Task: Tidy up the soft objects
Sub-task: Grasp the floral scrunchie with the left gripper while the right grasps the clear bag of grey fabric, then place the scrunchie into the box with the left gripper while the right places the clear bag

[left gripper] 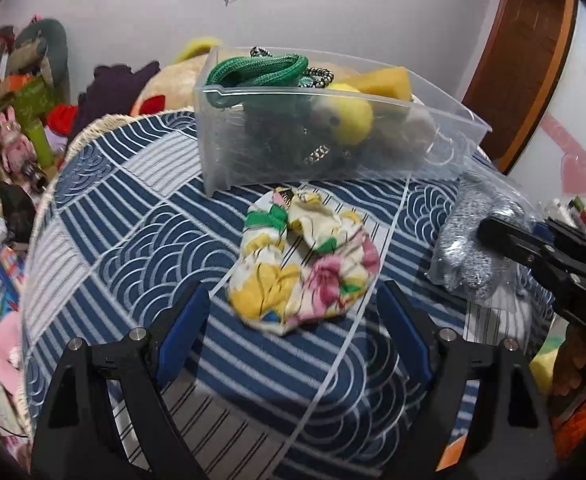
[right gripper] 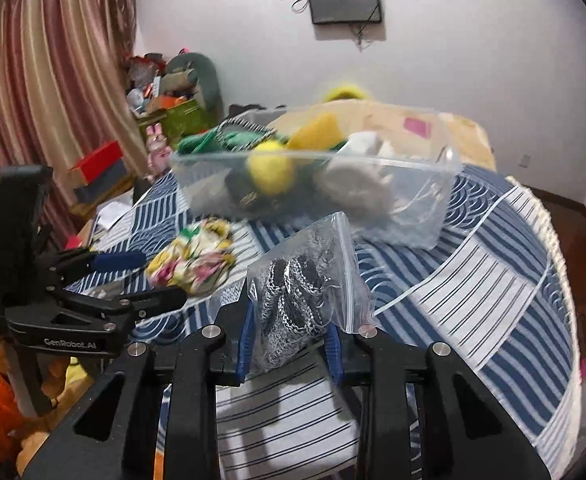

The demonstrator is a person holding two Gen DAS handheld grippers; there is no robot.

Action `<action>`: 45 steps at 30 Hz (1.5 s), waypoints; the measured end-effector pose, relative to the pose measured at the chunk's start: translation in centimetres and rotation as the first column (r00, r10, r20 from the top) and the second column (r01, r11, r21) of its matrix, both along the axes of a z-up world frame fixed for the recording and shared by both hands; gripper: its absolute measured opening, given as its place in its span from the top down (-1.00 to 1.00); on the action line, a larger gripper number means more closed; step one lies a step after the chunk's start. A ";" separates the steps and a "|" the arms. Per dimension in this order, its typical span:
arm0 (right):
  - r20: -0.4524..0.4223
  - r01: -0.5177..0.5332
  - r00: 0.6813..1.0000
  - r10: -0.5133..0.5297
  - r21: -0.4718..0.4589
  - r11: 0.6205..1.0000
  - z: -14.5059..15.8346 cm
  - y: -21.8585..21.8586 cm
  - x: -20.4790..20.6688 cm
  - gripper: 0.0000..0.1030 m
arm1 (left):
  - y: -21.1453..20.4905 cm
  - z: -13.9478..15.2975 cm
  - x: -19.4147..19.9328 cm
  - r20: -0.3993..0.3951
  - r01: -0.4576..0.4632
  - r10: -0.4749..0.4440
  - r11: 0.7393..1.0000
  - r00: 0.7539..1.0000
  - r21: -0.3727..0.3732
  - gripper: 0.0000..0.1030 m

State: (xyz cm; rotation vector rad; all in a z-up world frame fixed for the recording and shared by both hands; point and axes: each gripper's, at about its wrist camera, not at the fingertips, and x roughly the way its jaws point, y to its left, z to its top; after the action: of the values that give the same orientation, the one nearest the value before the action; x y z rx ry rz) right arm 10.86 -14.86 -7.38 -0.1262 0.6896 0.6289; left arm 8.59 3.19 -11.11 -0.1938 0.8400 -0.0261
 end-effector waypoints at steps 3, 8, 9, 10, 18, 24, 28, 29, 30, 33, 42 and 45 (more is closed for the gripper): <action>0.012 0.013 1.000 -0.013 0.006 1.000 0.3 -0.3 0.2 0.48 | 0.3 -0.2 1.3 -0.012 0.001 -0.001 0.999 1.000 -0.048 -0.65; 0.004 0.015 1.000 -0.015 0.011 1.000 0.0 -0.6 0.5 0.48 | -0.2 -0.3 2.3 0.002 0.009 -0.009 1.000 1.000 -0.028 -0.23; 0.001 0.015 1.000 -0.015 0.013 1.000 0.0 -0.6 0.6 0.48 | -0.4 -0.3 2.3 0.009 0.016 -0.016 1.000 1.000 -0.024 -0.13; -0.002 0.014 1.000 -0.014 0.018 1.000 -0.1 -0.7 0.7 0.48 | -0.7 -0.3 2.2 0.017 0.028 -0.028 0.999 0.999 -0.018 0.02; 0.019 0.012 1.000 -0.012 0.025 1.000 0.5 -0.8 0.3 0.48 | -1.5 -0.2 1.2 0.040 0.069 -0.069 0.998 0.997 -0.011 0.67; 0.050 0.028 0.998 -0.030 0.036 0.999 1.7 -1.1 0.3 0.48 | -1.5 1.2 -0.4 0.085 0.065 -0.065 0.998 0.994 0.002 0.68; 0.085 0.040 0.995 -0.044 0.053 0.998 3.1 -1.4 0.4 0.48 | -1.6 3.5 -1.2 0.146 0.062 -0.064 0.998 0.987 0.015 0.68; 0.093 0.042 0.995 -0.047 0.056 0.998 3.3 -1.5 0.4 0.48 | -1.6 4.2 -1.4 0.166 0.060 -0.062 0.998 0.984 0.017 0.68; 0.109 0.046 0.993 -0.052 0.059 0.997 3.8 -1.6 0.5 0.48 | -1.7 4.8 -1.6 0.182 0.059 -0.061 0.998 0.981 0.017 0.68; 0.142 0.054 0.988 -0.063 0.066 0.996 4.8 -1.7 0.7 0.48 | -1.6 6.6 -1.6 0.235 0.055 -0.058 0.998 0.970 0.019 0.68; 0.252 0.098 0.962 -0.108 0.052 0.994 7.5 -1.9 2.3 0.48 | -1.6 10.2 0.0 0.330 0.029 -0.036 0.999 0.943 0.027 0.68; 0.275 0.119 0.954 -0.123 0.033 0.992 8.1 -1.8 3.4 0.48 | -1.6 11.1 0.8 0.351 0.026 -0.030 1.000 0.936 0.016 0.68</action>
State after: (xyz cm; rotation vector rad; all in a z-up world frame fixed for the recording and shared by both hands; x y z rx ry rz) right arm 14.22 -16.66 0.69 -0.1524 0.4182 0.4868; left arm 9.41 1.59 -0.03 -0.1603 0.4854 -0.0806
